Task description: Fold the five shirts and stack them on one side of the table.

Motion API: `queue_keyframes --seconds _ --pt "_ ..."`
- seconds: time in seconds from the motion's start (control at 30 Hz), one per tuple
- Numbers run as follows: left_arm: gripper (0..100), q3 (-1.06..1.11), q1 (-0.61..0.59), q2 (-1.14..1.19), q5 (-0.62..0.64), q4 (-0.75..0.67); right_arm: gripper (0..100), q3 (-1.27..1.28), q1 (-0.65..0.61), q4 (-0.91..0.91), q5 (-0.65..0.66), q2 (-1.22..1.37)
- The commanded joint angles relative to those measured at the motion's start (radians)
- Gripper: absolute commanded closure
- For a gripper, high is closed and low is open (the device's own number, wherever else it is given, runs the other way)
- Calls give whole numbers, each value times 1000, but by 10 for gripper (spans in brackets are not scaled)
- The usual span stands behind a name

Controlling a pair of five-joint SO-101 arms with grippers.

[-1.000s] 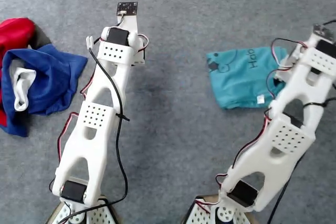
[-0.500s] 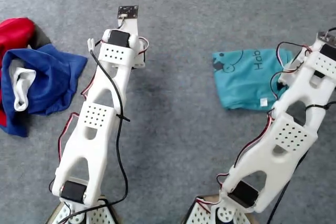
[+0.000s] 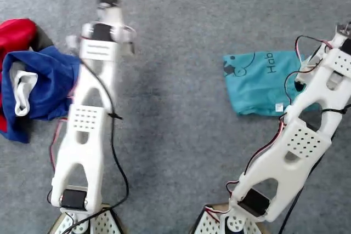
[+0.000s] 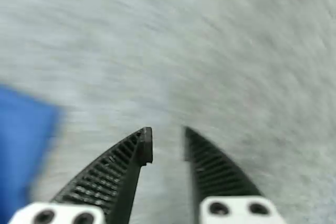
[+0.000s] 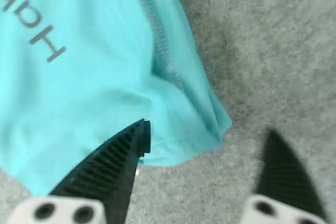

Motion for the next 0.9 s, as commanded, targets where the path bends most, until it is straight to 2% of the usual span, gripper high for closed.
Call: queue_keyframes --seconds 0.0,0.1,0.23,0.4,0.5,0.63,0.73,0.87 --pt "820 -39 -150 -189 -64 91 482 -136 -26 32 11 -71" --pt "816 25 -317 -284 -98 95 542 -183 -29 34 14 -90" --pt "816 70 -545 -427 -172 95 670 -168 -46 35 15 -174" --pt "815 208 -727 -417 -255 43 797 -41 -114 34 18 -291" --pt "815 303 -763 -368 -311 -20 804 50 -167 32 20 -351" --pt "815 375 -769 -285 -252 -115 804 119 -233 31 20 -401" --pt "825 349 -776 -244 -199 -163 805 133 -259 31 20 -426" --pt "980 226 -771 -232 -176 -173 805 134 -261 32 20 -452"
